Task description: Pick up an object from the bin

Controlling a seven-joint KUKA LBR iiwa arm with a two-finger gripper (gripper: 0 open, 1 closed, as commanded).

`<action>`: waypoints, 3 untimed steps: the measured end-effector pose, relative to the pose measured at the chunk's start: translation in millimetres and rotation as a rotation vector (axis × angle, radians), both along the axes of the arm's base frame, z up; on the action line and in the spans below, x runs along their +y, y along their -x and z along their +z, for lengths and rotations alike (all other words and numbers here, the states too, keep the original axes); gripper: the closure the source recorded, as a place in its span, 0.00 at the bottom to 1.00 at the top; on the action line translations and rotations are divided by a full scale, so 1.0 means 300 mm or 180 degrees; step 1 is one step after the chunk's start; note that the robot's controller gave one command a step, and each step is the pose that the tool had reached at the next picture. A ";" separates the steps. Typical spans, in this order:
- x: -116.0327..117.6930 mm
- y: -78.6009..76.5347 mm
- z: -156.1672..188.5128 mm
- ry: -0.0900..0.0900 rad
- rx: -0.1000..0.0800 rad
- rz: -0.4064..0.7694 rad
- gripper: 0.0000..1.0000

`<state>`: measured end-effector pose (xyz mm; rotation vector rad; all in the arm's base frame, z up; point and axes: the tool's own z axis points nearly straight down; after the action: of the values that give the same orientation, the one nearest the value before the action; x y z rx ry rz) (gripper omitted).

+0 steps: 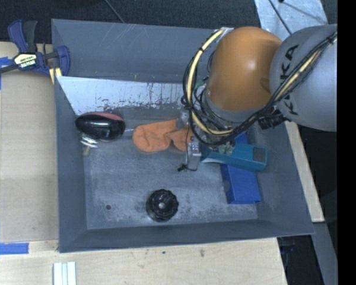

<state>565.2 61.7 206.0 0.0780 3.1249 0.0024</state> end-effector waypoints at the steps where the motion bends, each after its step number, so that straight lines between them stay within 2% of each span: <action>1: 0.008 -0.051 -0.136 0.0000 0.0039 -0.0057 0.00; 2: 0.010 -0.142 -0.226 0.0002 0.0030 0.0008 0.00; 3: 0.022 -0.183 -0.357 0.0004 0.0034 0.0081 0.00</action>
Offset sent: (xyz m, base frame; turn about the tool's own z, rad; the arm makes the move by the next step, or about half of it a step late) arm 0.0477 0.0032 -0.0760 -0.0088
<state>620.2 68.3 98.8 0.0383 3.1362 0.0005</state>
